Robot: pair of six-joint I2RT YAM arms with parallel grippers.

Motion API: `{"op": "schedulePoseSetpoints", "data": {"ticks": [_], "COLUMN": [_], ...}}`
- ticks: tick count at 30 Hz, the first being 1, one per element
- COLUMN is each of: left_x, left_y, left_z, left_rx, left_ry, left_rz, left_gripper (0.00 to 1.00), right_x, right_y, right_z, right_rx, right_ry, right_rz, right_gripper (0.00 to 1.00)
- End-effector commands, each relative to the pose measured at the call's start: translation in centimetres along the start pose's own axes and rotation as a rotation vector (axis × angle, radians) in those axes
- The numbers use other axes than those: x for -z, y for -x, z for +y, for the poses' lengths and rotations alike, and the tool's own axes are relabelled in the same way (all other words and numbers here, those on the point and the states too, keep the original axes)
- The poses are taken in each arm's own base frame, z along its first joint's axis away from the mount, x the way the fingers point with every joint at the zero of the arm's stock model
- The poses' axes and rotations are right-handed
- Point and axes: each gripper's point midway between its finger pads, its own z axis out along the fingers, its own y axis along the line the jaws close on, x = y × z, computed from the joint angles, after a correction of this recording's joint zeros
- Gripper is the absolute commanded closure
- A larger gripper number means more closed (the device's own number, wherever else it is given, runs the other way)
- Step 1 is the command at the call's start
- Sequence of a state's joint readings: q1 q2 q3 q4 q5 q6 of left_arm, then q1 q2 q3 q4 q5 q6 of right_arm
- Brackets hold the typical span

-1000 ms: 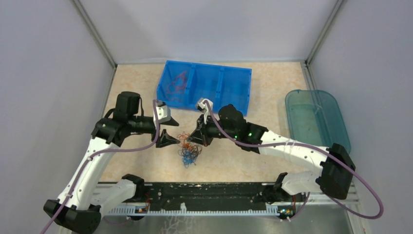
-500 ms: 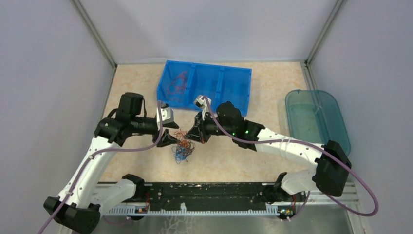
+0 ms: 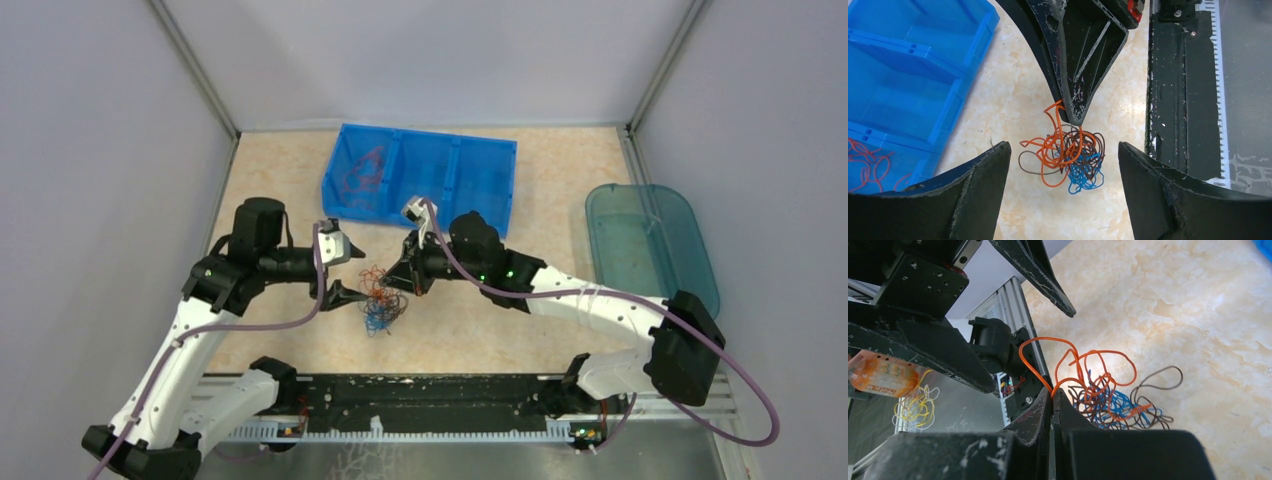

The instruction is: Untangle the cables

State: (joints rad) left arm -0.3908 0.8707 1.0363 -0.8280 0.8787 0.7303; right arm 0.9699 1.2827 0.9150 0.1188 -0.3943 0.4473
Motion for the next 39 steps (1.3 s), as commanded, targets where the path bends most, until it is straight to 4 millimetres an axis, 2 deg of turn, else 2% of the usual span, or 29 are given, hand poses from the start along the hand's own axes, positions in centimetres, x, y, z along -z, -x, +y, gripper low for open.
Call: {"op": "schedulePoseSetpoints", "data": {"ticks": [1,5,9,11,14,17,18,20,22,24,26,30,34,39], "left_x": [-0.6,-1.4,-1.8,-1.8,-1.7,-1.3,-1.1,-0.5,-0.1,0.2,0.3,0.5,1.0,1.5], "left_y": [0.2,-0.1,0.3,0.2,-0.2,0.6,1.4,3.1,4.6,5.7,6.6,8.6,10.5,11.9], "left_z": [0.4,0.9,1.5,1.7,2.0,2.8,3.2,3.5,3.3,2.9,2.2,0.9,0.8,0.7], "left_rx": [-0.041,-0.027,-0.050,-0.061,-0.073,-0.104,-0.121,-0.143,-0.145,-0.121,-0.084,-0.001,0.027,0.023], "left_ry": [-0.008,-0.008,0.014,0.025,0.042,0.093,0.115,0.141,0.131,0.111,0.076,0.023,0.014,0.010], "left_rz": [-0.009,-0.003,-0.012,-0.005,0.012,0.004,-0.013,-0.051,-0.076,-0.098,-0.125,-0.193,-0.234,-0.255], "left_gripper": [0.17,0.27,0.61,0.72,0.84,0.99,0.99,1.00,1.00,1.00,1.00,1.00,0.99,0.99], "right_x": [0.7,0.5,0.5,0.6,0.7,0.6,0.7,1.1,2.3,4.0,5.5,6.6,5.9,4.7], "right_y": [2.8,2.8,2.6,2.6,2.4,1.9,1.6,1.7,3.0,5.2,6.5,8.1,8.5,10.0], "right_z": [1.5,1.5,1.7,1.6,1.7,1.9,2.0,1.5,1.2,1.5,2.1,4.0,4.9,6.6], "right_rx": [0.041,0.039,0.039,0.041,0.043,0.039,0.038,0.048,0.085,0.156,0.215,0.300,0.309,0.298], "right_ry": [0.057,0.066,0.075,0.075,0.083,0.110,0.114,0.083,0.044,0.034,0.038,0.100,0.169,0.265], "right_rz": [-0.106,-0.104,-0.097,-0.100,-0.105,-0.098,-0.092,-0.117,-0.214,-0.358,-0.459,-0.527,-0.550,-0.587], "right_gripper": [1.00,1.00,1.00,1.00,1.00,1.00,0.92,0.70,0.54,0.37,0.27,0.23,0.22,0.21]}}
